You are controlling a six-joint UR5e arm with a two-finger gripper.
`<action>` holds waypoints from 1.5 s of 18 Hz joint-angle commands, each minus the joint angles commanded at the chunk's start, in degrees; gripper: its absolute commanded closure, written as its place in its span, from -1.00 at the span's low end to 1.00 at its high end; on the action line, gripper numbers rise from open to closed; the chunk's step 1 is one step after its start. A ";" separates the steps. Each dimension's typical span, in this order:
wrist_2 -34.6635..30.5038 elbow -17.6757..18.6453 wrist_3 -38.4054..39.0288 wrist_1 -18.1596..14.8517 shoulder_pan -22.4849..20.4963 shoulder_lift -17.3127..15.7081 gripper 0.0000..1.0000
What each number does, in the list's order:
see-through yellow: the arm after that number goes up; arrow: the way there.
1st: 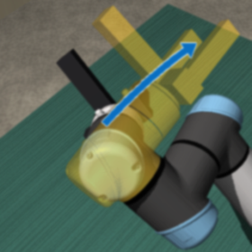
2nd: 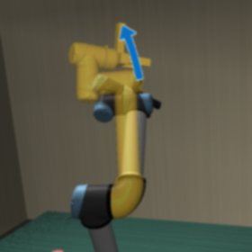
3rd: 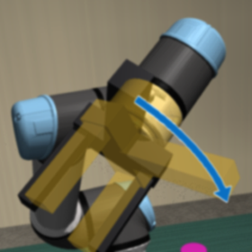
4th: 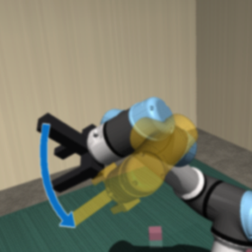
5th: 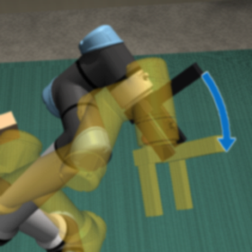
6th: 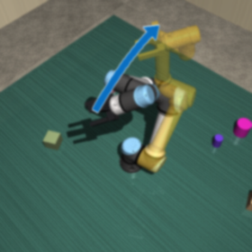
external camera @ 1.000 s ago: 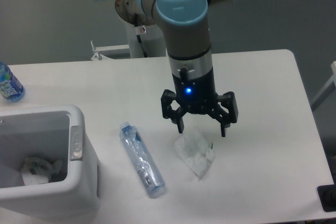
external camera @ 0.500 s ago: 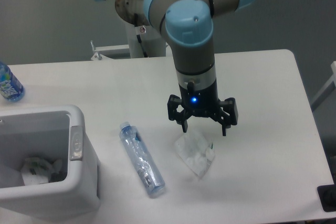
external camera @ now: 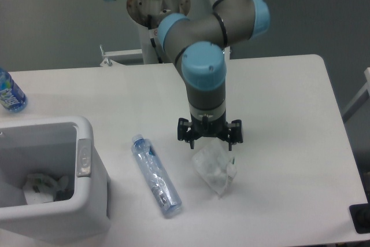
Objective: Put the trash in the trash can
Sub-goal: 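Close the gripper on the plastic bag and lift it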
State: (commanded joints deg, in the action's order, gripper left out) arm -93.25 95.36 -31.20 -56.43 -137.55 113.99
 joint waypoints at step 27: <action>-5.47 -5.43 1.40 0.70 -2.10 0.89 1.00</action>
State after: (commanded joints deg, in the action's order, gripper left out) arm -98.72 89.93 -29.80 -55.72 -139.65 114.88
